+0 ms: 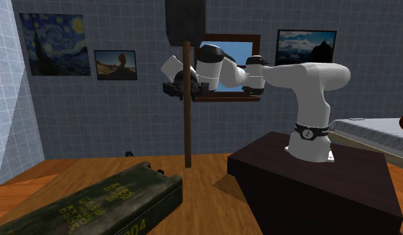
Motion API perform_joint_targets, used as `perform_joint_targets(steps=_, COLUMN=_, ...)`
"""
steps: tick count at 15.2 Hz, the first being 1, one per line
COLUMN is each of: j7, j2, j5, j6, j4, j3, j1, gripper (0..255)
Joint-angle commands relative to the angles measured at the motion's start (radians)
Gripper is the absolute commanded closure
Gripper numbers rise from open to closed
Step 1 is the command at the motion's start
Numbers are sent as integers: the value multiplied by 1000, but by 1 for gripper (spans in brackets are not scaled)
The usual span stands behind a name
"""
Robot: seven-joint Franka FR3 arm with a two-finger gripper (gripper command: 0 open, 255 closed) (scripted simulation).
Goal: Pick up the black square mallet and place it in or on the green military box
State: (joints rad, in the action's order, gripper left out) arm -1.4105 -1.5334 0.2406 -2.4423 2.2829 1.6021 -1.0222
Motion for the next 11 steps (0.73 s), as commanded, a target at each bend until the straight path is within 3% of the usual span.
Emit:
perform_joint_targets(steps=1, j7=0, j2=0, j5=-5, j6=16, j4=-72, j3=-5, j1=-57, gripper=255)
perform_joint_targets(steps=11, j7=-34, j2=-13, j5=-31, j6=172, j4=-606, j3=-4, j1=-433, gripper=255)
